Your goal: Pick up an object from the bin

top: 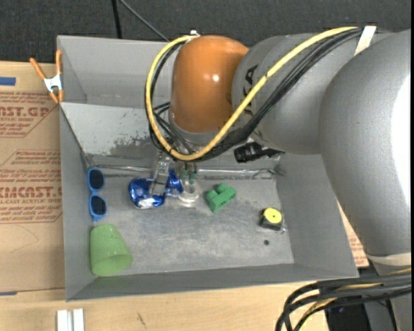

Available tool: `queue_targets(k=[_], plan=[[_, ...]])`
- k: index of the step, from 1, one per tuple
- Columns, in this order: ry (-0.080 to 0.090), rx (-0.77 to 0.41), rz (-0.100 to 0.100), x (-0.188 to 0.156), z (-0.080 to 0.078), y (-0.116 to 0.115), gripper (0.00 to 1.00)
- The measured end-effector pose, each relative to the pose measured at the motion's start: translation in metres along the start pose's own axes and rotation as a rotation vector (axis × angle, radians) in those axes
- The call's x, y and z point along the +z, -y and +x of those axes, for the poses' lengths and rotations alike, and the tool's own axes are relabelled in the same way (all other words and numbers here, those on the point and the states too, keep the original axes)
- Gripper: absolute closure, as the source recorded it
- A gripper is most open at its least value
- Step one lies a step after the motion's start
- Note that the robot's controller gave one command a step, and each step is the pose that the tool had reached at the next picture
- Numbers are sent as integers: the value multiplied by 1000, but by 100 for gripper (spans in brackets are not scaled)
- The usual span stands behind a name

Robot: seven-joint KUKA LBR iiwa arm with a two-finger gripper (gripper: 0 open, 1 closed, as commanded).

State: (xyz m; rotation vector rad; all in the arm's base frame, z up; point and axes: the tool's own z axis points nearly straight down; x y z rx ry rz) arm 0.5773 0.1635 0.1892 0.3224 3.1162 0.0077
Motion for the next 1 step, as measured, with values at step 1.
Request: queue_targets(k=[1], plan=[[0,-116,2,-96,40,15,100]])
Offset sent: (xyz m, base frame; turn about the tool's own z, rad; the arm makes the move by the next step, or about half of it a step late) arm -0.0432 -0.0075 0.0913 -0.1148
